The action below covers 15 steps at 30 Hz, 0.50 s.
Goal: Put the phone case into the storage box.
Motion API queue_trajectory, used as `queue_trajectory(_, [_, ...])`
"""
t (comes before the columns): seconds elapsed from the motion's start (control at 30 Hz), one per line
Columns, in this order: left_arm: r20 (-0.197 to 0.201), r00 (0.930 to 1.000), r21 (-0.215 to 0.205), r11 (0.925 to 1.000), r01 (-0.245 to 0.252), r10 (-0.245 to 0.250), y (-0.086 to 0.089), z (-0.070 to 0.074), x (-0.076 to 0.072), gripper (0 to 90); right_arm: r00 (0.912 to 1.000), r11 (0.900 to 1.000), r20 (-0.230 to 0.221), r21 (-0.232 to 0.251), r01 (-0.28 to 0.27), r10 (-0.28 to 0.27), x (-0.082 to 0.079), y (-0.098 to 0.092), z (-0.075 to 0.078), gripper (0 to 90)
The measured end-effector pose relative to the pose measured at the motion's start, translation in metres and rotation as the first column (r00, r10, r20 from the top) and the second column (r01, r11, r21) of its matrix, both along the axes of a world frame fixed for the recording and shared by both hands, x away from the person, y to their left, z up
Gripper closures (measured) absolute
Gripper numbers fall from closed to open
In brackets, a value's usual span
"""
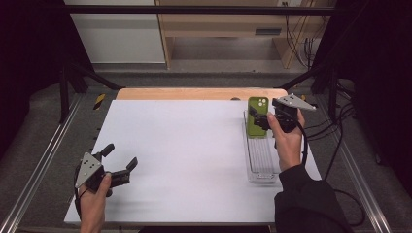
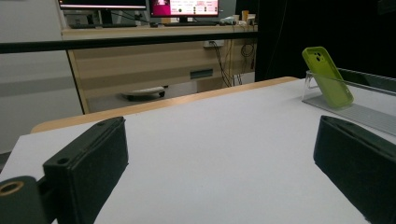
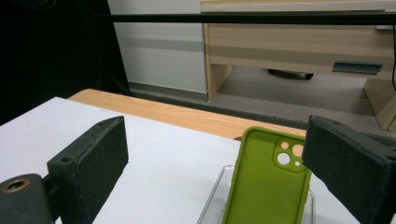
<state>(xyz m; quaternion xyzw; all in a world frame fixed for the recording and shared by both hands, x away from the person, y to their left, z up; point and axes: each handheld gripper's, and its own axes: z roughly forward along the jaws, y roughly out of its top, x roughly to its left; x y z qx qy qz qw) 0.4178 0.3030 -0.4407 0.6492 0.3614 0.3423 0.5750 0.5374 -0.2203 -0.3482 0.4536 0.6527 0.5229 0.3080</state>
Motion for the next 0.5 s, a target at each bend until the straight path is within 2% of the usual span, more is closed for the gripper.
queue_trajectory(0.07, [-0.005, 1.0, -0.009, 0.9999, 0.007, -0.007, 0.001, -0.001, -0.001, 2.7, 1.0, 1.0, -0.002, 0.002, -0.001, 0.001, -0.002, -0.003, 0.0, 6.8])
queue_trajectory(0.5, [-0.019, 0.9998, -0.002, 1.0, 0.007, -0.007, 0.007, -0.004, -0.006, 2.4, 0.9999, 1.0, -0.011, 0.001, 0.005, -0.005, -0.011, -0.025, 0.001, 5.9])
